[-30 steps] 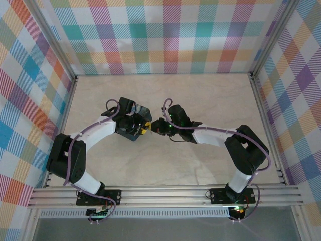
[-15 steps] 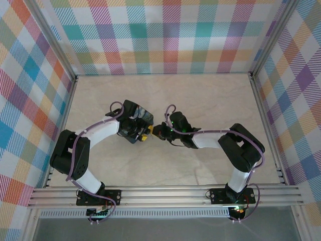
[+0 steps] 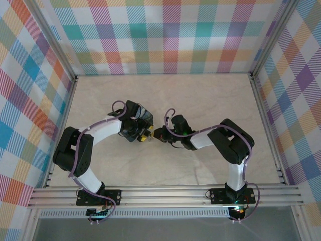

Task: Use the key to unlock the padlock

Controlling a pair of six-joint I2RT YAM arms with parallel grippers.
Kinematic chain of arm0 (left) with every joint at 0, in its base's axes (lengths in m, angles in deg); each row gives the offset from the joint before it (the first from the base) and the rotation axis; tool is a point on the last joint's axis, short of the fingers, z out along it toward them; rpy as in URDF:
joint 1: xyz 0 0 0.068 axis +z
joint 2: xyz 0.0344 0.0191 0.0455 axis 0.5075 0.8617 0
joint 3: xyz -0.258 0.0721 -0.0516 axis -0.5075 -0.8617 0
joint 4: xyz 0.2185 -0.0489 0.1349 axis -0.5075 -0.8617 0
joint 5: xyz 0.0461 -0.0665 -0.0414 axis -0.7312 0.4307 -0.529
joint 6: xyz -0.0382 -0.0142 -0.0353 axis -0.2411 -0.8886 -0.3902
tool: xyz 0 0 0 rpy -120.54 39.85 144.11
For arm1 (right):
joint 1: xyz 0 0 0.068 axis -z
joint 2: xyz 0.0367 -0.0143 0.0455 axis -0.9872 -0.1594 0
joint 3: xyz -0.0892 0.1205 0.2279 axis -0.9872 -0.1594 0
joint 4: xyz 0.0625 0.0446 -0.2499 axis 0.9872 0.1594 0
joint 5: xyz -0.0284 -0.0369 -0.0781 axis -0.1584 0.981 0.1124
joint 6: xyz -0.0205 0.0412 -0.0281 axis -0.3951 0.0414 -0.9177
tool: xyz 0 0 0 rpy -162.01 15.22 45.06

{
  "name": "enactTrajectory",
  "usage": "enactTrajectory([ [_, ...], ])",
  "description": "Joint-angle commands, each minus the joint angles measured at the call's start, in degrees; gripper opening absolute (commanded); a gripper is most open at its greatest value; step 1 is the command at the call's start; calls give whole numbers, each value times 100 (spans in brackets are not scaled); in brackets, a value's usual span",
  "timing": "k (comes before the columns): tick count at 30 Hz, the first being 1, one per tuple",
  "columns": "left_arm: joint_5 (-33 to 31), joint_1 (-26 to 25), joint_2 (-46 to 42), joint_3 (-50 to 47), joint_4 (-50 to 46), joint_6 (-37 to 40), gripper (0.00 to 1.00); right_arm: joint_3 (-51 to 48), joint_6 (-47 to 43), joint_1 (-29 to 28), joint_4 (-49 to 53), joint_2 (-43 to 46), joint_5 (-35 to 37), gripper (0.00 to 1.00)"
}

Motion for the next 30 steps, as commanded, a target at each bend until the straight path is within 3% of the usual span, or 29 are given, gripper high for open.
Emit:
enactTrajectory([
  [1,-18,-38,352,4,-398,56,56,123,-222,-8,-453,59,-101,0],
  [7,-181,-38,496,105,-554,229,57,102,-237,-6,-529,67,-88,0],
  [19,-69,-39,750,173,-486,264,25,249,-220,-17,-541,-38,-55,0],
  [30,378,-85,585,-122,63,-194,12,721,533,-43,-957,-499,-13,0],
])
